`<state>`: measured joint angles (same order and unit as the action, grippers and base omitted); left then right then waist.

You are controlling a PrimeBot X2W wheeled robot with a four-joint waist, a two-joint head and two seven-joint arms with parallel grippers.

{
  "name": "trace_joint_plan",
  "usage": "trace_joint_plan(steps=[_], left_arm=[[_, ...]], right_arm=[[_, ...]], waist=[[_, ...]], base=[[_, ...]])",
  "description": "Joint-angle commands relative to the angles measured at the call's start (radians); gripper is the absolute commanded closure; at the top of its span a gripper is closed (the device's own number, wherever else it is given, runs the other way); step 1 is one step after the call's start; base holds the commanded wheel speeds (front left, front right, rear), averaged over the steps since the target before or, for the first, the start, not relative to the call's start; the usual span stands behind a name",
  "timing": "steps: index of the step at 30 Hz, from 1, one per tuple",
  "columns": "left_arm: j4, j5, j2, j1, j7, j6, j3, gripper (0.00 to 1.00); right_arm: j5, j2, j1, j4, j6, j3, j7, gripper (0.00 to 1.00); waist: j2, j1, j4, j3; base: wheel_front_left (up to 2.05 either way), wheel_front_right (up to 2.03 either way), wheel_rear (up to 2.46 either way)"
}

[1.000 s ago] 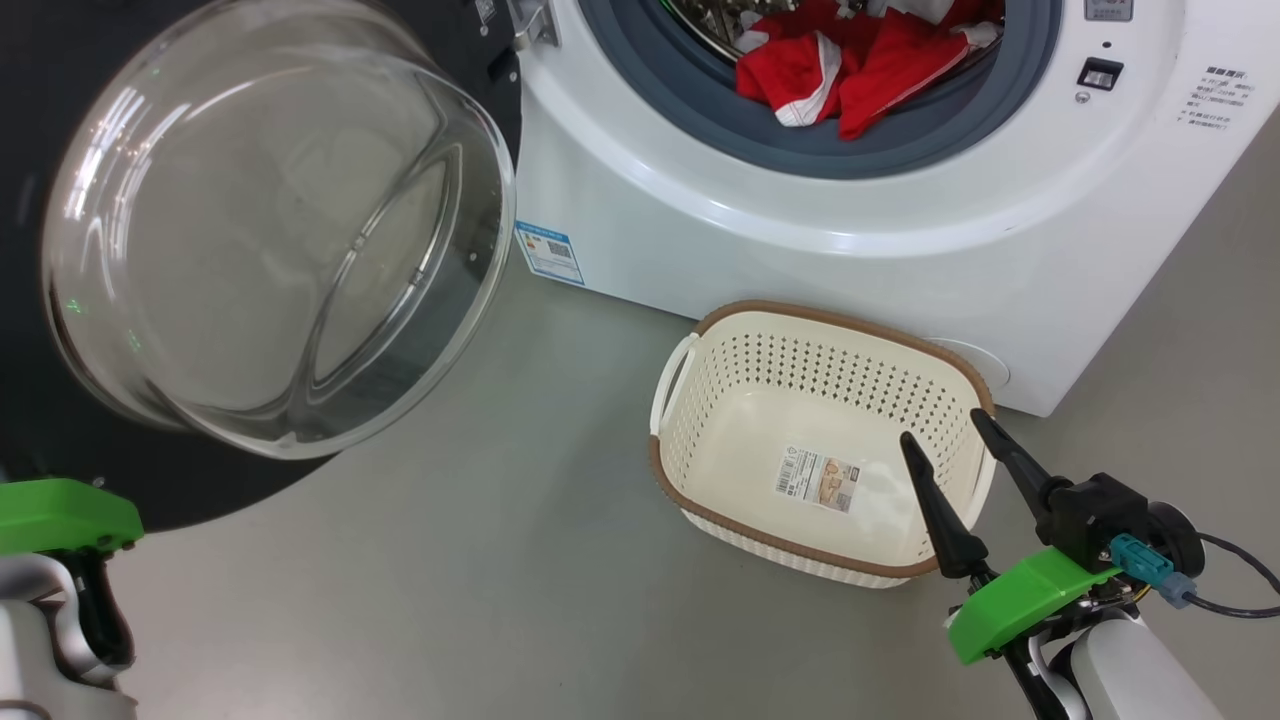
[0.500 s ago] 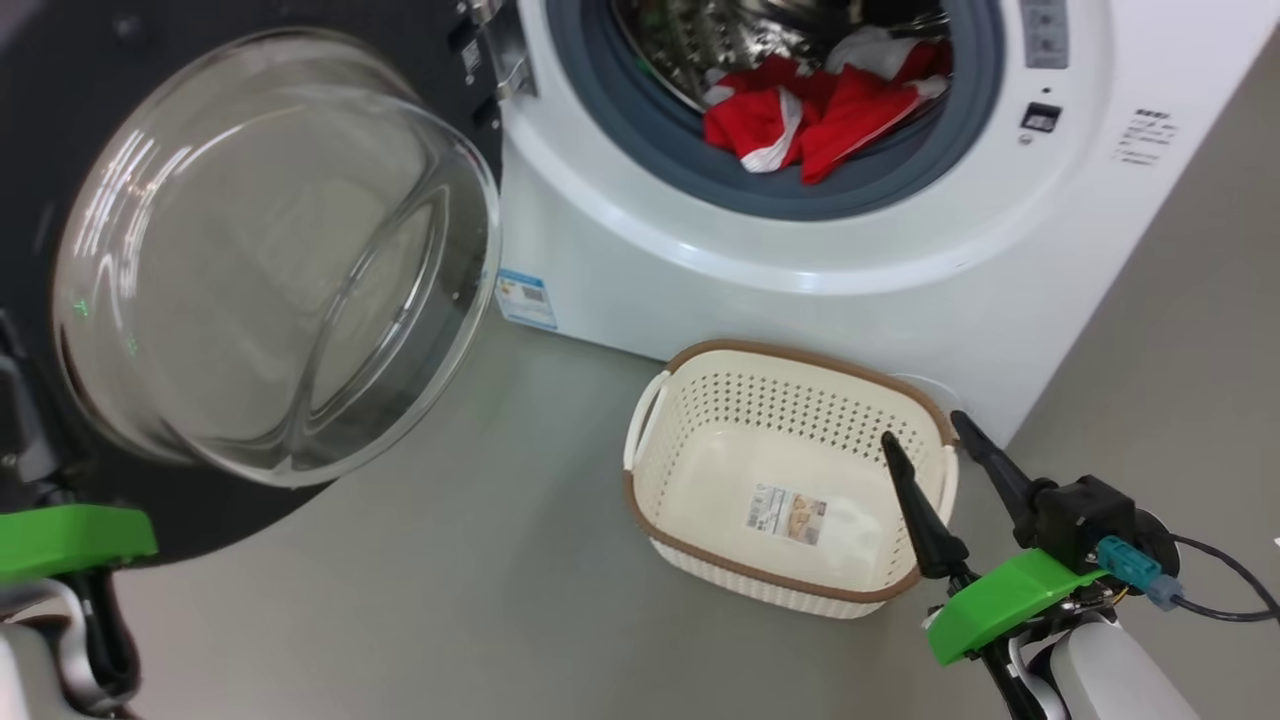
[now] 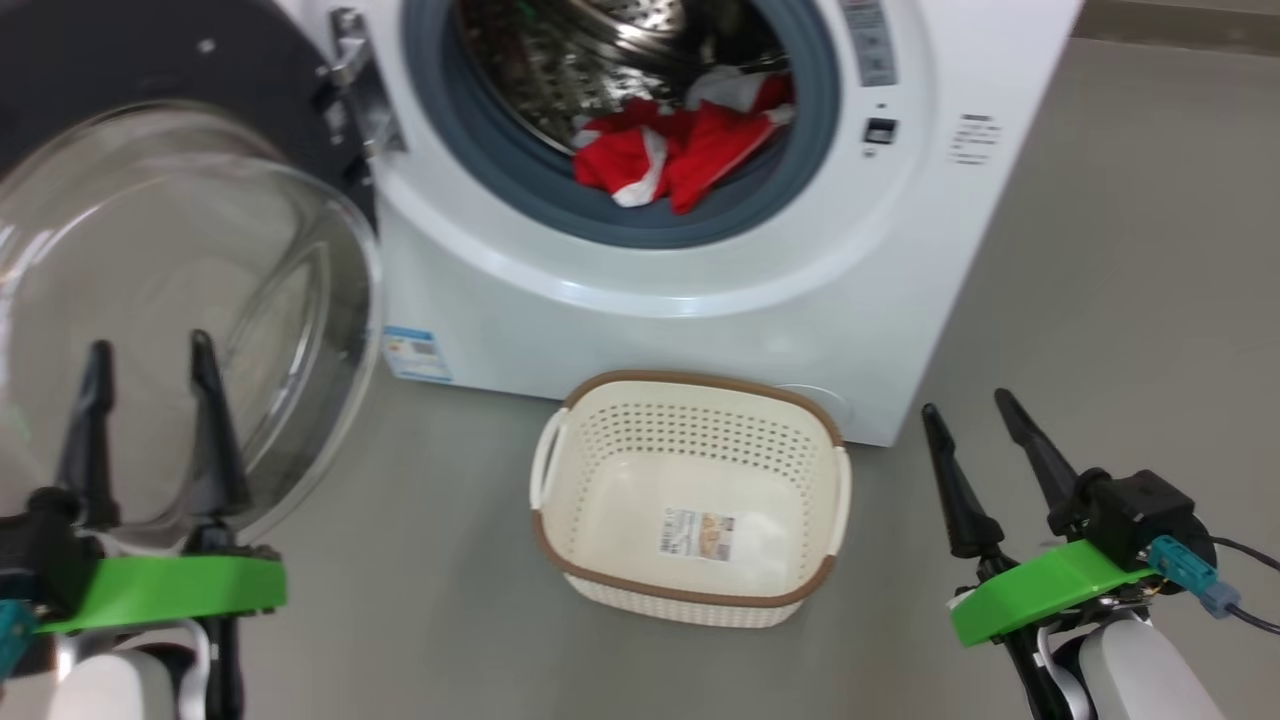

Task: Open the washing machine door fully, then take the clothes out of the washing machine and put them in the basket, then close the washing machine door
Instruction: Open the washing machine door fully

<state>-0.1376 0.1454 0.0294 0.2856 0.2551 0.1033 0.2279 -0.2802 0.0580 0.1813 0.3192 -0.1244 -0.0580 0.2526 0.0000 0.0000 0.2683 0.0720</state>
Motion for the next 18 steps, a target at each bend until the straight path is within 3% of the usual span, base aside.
trace_joint_plan(steps=[1,18], left_arm=[[0.027,0.010,0.024,-0.001,-0.006,0.008,0.010,0.00],[-0.037,0.088,0.041,-0.136,0.000,0.025,-0.090,0.00]], right_arm=[[0.010,-0.003,0.001,-0.036,-0.006,-0.010,0.009,0.00],[0.034,-0.008,-0.047,-0.103,-0.006,0.012,0.009,0.00]], waist=[[0.0000,0.0000,-0.064,-0.012],[0.0000,0.0000,-0.239,-0.053]], base=[[0.00,0.00,0.00],[0.00,0.00,0.00]])
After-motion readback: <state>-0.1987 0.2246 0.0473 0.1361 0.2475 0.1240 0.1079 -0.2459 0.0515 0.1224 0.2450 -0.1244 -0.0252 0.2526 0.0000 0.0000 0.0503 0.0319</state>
